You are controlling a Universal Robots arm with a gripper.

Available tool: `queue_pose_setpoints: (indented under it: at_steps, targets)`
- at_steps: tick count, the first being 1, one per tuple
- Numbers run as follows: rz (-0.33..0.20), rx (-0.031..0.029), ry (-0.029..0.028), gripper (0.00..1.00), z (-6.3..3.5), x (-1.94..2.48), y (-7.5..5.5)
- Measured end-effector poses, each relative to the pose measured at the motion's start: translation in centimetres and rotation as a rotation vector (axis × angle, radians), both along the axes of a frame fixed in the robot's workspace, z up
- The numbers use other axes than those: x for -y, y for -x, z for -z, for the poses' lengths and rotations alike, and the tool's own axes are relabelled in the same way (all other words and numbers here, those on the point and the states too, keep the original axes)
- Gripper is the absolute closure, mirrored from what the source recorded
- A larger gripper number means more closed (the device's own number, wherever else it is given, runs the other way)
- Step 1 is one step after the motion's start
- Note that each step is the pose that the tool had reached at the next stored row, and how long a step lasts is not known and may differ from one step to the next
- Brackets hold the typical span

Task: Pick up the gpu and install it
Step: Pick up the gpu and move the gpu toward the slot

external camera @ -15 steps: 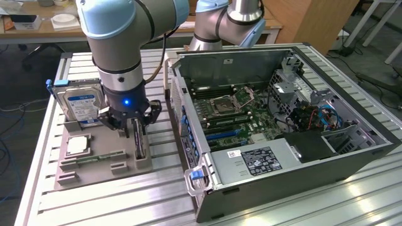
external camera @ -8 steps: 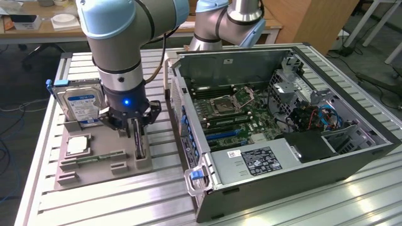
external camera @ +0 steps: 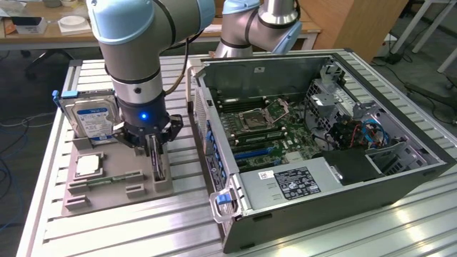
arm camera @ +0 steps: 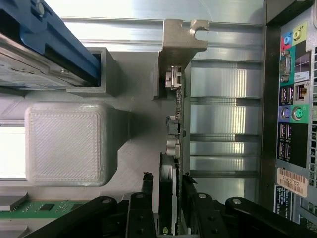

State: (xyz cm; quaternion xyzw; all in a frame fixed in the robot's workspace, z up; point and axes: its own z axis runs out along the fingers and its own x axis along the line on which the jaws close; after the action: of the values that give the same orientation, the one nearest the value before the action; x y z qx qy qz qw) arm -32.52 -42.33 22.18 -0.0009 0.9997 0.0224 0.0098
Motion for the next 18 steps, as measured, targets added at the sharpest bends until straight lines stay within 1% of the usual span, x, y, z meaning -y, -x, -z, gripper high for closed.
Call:
queue_pose_setpoints:
  at_steps: [6,13,15,16,18]
  targets:
    - [0.0,0.0001,-0.0001,0.64,0.02,0.0,-0.28]
    - [0.0,0.0,0.0,0.64,0.02,0.0,-0.29]
    - [0.0,-0.0001,0.0,0.66,0.02,0.0,-0.29]
    - [0.0,0.0,0.0,0.73,0.02,0.0,-0.29]
    - [0.0,0.0,0.0,0.73,0.01,0.0,-0.29]
